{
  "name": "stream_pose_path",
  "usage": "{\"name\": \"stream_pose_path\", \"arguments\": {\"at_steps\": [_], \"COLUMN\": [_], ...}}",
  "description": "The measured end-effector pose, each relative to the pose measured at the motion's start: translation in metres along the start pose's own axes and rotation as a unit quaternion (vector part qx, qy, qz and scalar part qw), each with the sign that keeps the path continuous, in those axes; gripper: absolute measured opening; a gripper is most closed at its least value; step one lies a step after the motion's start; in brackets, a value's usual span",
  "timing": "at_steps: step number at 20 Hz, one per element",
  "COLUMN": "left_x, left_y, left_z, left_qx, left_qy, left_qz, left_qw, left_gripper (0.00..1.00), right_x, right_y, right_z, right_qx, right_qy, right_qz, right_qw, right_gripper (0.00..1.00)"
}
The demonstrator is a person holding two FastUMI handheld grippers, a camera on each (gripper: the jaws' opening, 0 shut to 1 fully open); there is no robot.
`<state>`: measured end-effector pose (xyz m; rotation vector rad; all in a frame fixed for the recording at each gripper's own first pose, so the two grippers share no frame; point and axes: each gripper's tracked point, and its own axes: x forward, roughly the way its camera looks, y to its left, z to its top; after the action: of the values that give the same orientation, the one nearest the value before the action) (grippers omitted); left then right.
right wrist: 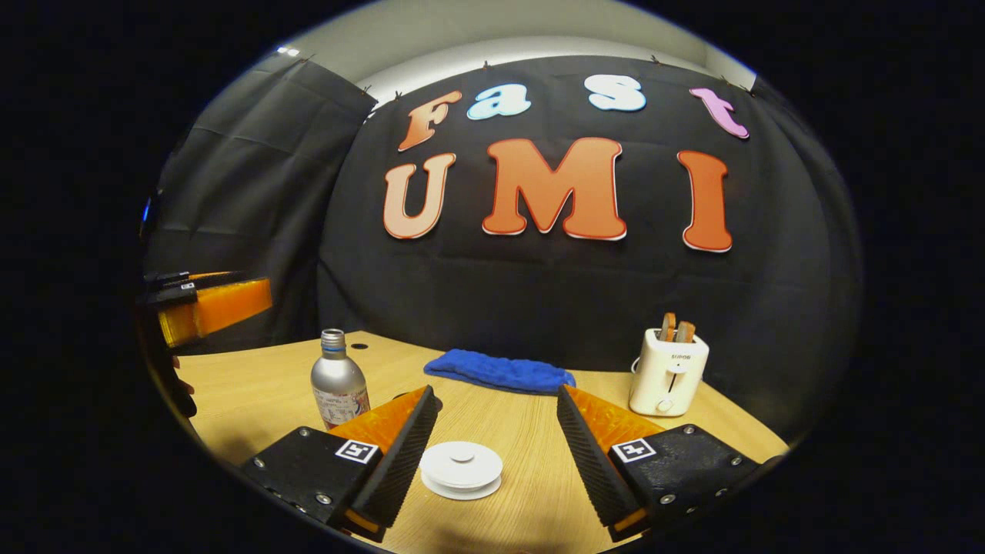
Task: Open the teacup lid with one hand, grasp the water bottle and pour water into the teacup with the other hand; after pouring, place the water bottle on the coaster and then close the teacup lid.
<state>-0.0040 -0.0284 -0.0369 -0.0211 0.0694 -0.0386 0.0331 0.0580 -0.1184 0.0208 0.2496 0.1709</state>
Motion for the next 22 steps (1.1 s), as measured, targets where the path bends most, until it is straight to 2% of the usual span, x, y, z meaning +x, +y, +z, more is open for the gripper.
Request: {"name": "stream_pose_path", "arguments": {"at_steps": [16, 20, 22], "left_x": [0.002, 0.002, 0.003], "left_y": [0.009, 0.01, 0.012], "left_z": [-0.036, -0.041, -0.044], "left_qx": [0.003, 0.007, 0.008], "left_qy": [0.041, 0.047, 0.048], "left_qz": [0.006, 0.007, 0.008], "left_qw": [0.999, 0.999, 0.999], "left_gripper": [0.99, 1.0, 1.0], "right_x": [0.042, 0.048, 0.051], "right_y": [0.026, 0.025, 0.027], "right_z": [-0.076, -0.083, -0.085], "right_qx": [0.003, 0.018, 0.022], "right_qy": [0.1, 0.114, 0.12], "right_qz": [0.033, 0.035, 0.039], "right_qw": [0.994, 0.993, 0.992], "right_gripper": [0.95, 0.84, 0.76]}}
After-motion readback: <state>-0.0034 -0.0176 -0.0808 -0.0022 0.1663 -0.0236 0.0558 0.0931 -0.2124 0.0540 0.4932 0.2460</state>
